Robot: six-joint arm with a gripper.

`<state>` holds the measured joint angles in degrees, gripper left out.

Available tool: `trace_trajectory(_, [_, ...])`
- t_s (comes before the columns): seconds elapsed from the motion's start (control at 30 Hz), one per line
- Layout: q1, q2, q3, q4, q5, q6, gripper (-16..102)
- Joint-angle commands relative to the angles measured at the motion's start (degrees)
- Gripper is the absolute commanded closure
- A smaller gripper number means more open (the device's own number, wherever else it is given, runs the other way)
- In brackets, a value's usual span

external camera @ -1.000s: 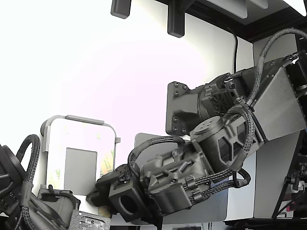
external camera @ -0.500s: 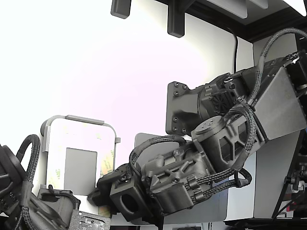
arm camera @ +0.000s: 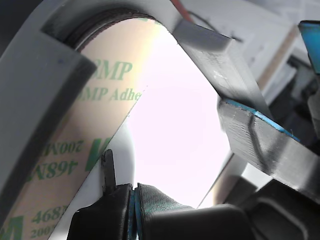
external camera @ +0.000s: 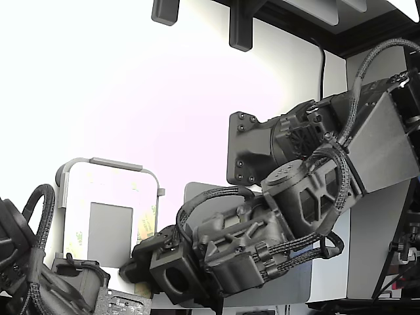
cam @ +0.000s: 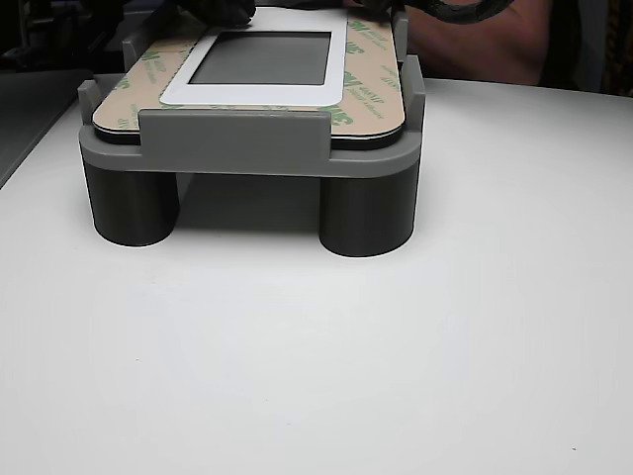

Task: Peel off protective film from adhesive tape.

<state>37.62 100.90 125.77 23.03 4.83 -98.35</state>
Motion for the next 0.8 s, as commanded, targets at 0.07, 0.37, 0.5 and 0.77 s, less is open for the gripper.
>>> trace_trajectory(0.07, [-0.5,0.8,-1.9,-0.2,-0.3,-0.4,95])
trace_trajectory(0.37, [-0.4,1.4,-0.9,-0.4,0.1,0.2,95])
trace_trajectory(0.5, [-0.4,1.4,-0.8,-0.4,0.2,0.3,95])
trace_trajectory(0.77, [-0.2,1.5,-0.8,-0.3,0.1,0.8,95])
